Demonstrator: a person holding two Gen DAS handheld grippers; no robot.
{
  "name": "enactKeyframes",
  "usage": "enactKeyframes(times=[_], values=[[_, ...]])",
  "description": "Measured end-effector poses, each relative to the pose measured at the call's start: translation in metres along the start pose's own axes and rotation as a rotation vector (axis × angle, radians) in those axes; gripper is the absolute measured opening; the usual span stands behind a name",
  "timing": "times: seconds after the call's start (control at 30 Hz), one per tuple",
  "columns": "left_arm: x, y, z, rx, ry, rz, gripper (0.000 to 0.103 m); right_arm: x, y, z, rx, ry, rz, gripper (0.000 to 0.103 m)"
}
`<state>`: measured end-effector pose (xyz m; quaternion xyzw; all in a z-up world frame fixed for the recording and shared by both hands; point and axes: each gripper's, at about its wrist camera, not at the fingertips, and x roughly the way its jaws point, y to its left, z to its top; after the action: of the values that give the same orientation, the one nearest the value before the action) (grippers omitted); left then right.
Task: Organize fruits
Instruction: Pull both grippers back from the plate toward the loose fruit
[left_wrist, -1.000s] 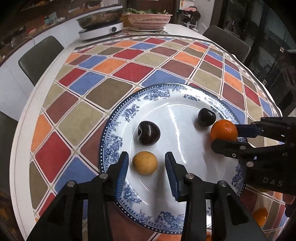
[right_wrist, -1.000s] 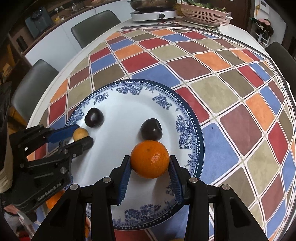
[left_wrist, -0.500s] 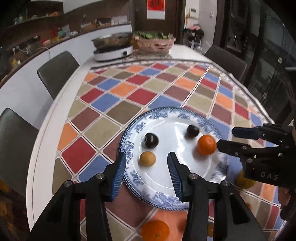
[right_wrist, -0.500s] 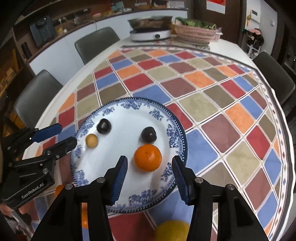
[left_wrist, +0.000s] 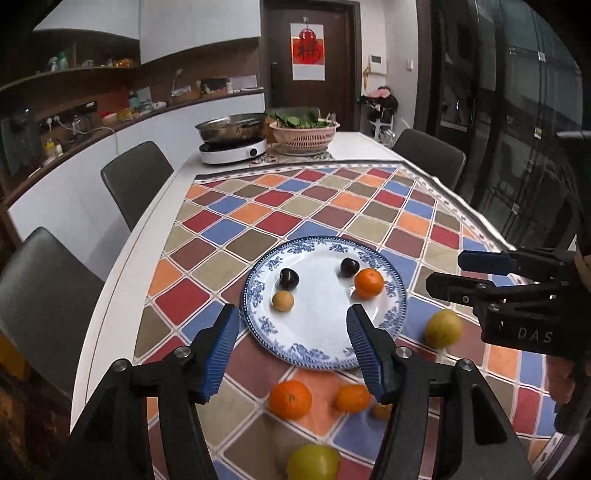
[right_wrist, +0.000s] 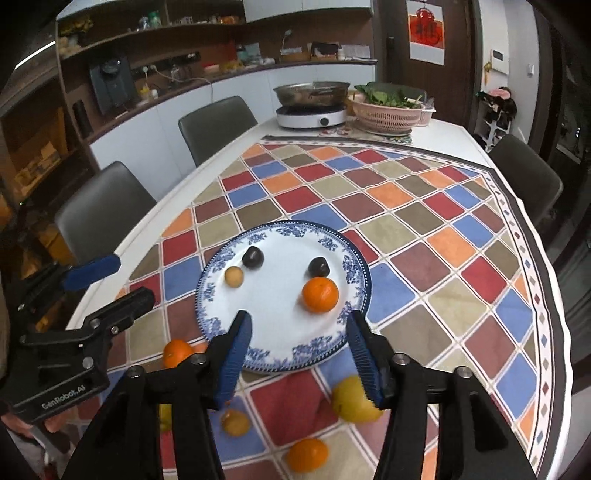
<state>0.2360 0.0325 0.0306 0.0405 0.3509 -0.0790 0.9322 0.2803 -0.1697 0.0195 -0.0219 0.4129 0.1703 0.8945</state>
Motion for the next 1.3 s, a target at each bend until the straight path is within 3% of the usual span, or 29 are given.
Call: enactKeyframes(times=[0.5,1.3], values=[[-0.059,-0.004,-0.036,-0.074,-0.050,0.044,0.072,-0.053,0.019,-0.040,-0.017,-0.085,-0.033,0.057],[-0.029,-0.010,-0.091,-0.082,0.100,0.056,0.074,-0.026,0.013,-0.091,0.004,0.031,-0.060,0.057]])
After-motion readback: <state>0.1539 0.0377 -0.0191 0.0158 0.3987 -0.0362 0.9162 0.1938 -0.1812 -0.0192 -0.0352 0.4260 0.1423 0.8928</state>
